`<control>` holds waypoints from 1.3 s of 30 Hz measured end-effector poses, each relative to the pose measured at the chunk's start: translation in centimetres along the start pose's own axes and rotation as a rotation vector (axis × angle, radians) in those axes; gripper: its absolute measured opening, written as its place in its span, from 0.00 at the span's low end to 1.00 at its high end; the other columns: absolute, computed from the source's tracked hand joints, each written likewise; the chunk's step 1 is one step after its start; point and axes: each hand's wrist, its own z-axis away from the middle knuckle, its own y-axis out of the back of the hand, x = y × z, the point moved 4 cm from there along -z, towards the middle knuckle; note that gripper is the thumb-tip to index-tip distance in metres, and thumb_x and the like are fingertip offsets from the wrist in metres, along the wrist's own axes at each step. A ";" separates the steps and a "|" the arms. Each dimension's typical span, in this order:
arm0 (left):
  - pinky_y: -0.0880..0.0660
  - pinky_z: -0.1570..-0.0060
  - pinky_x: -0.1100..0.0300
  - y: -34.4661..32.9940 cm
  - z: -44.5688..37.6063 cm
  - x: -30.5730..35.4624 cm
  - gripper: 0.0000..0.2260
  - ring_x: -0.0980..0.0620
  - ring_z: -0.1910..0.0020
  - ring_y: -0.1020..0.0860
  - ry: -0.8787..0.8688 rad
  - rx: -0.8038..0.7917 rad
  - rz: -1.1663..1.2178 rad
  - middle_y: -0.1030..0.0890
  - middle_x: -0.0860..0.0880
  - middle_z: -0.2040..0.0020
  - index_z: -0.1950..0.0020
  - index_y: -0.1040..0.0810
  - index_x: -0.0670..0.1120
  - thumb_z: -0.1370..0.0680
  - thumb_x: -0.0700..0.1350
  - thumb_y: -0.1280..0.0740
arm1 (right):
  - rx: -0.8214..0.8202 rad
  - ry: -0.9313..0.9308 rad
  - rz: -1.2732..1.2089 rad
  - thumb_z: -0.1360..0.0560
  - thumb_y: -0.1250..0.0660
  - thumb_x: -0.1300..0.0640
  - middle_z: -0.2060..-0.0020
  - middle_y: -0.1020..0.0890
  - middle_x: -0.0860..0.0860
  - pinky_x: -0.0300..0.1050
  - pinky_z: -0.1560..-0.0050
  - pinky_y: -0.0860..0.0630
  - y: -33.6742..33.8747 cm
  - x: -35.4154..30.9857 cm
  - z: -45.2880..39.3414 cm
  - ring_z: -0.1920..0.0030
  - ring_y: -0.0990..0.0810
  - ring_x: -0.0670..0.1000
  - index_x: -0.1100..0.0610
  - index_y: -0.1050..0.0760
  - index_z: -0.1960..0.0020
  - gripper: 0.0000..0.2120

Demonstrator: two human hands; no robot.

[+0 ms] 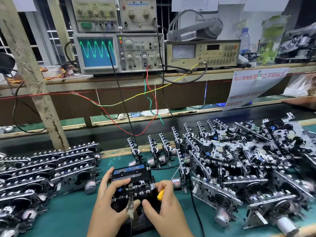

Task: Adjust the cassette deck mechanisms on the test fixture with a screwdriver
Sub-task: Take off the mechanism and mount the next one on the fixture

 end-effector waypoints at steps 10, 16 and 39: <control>0.38 0.34 0.62 0.5 -0.1 0.1 0.28 0.73 0.28 0.40 0.000 0.008 -0.001 0.42 0.66 0.22 0.44 0.23 0.71 0.34 0.45 0.18 | 0.061 -0.005 0.008 0.29 0.36 0.34 0.54 0.27 0.41 0.34 0.57 0.30 0.8 -0.5 -0.3 0.54 0.26 0.42 0.39 0.43 0.49 0.19; 0.41 0.35 0.66 1.4 -0.3 -0.3 0.28 0.77 0.29 0.45 0.019 -0.196 -0.071 0.52 0.69 0.22 0.38 0.28 0.72 0.28 0.44 0.23 | 0.108 0.000 0.120 0.28 0.28 0.41 0.62 0.27 0.43 0.42 0.64 0.31 1.6 -1.4 -1.2 0.64 0.26 0.46 0.47 0.40 0.51 0.22; 0.24 0.50 0.56 5.0 -8.7 5.6 0.18 0.52 0.50 0.19 -0.204 -0.269 -0.574 0.20 0.62 0.52 0.39 0.24 0.56 0.24 0.64 0.33 | 0.084 0.083 0.150 0.24 0.33 0.51 0.28 0.35 0.44 0.32 0.43 0.38 2.6 -5.0 2.0 0.30 0.35 0.45 0.47 0.44 0.50 0.18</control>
